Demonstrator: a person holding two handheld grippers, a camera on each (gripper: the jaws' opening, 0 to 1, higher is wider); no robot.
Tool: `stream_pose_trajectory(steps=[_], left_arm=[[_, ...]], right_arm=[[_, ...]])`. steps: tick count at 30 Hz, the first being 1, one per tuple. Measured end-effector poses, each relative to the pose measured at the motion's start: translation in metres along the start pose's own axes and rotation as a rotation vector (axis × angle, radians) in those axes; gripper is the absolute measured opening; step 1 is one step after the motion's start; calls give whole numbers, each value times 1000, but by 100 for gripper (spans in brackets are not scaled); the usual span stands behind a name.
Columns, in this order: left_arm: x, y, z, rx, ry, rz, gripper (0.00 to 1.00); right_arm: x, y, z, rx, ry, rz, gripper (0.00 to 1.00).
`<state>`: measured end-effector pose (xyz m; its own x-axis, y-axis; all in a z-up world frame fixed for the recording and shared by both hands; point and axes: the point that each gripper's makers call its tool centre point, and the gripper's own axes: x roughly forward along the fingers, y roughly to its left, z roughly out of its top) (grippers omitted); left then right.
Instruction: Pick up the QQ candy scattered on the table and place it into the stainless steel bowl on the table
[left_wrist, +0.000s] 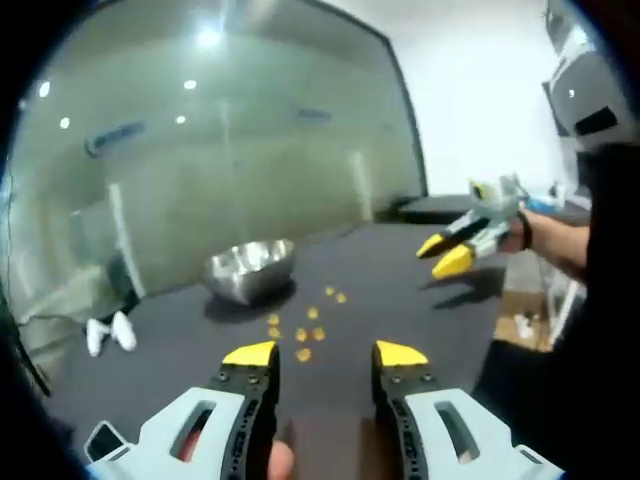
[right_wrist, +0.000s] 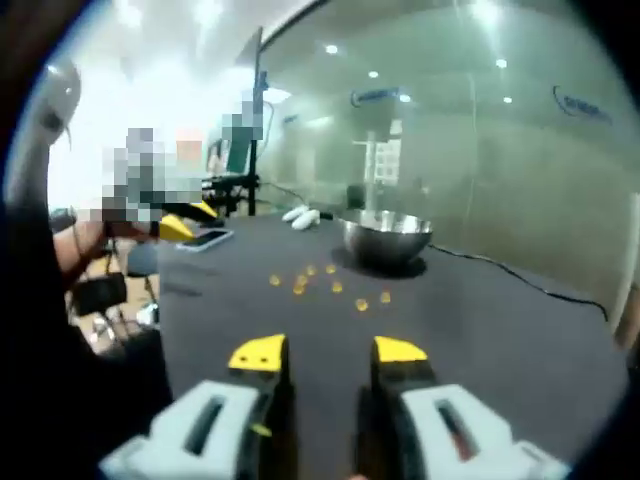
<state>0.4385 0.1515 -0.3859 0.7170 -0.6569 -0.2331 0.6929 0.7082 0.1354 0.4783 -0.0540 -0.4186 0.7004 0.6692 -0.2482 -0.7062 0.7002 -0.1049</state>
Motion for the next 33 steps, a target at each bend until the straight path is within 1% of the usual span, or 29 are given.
stream_pose_trajectory(steps=[2, 6, 8, 11, 14, 16, 18, 22, 24, 27, 30, 33], left_arm=[[0, -2, -2, 9, 10, -7, 39], [1, -4, -5, 14, 29, -17, 40], [0, -11, -5, -31, 26, -57, 40], [-2, -8, -3, -11, 13, -44, 40], [-2, -6, -1, -26, 0, -35, 40], [-3, -4, -3, -24, 5, -23, 40], [-4, -4, -3, -13, 4, -16, 40], [-9, -13, 4, 4, -29, -46, 41], [-10, -16, 4, 16, -28, -51, 41], [-10, -16, 2, 27, -16, -47, 41], [-11, -13, 0, 18, -10, -36, 41], [-13, -12, 2, -16, -31, -43, 41]], right_arm=[[1, 1, 1, 9, 0, 7, 33], [3, 4, -1, -5, 14, 15, 33], [4, 6, -2, -4, 22, 22, 33], [6, 9, 1, -5, 25, 35, 33], [8, 9, 4, -14, 17, 36, 33], [10, 11, 2, -12, 32, 44, 33], [11, 9, 0, -15, 39, 38, 33], [12, 5, 0, 4, 31, 22, 33], [13, 3, 1, 13, 25, 19, 33], [15, 3, 1, 13, 26, 19, 33], [18, 4, 0, 8, 33, 23, 33], [20, 5, 0, 4, 38, 23, 32]])
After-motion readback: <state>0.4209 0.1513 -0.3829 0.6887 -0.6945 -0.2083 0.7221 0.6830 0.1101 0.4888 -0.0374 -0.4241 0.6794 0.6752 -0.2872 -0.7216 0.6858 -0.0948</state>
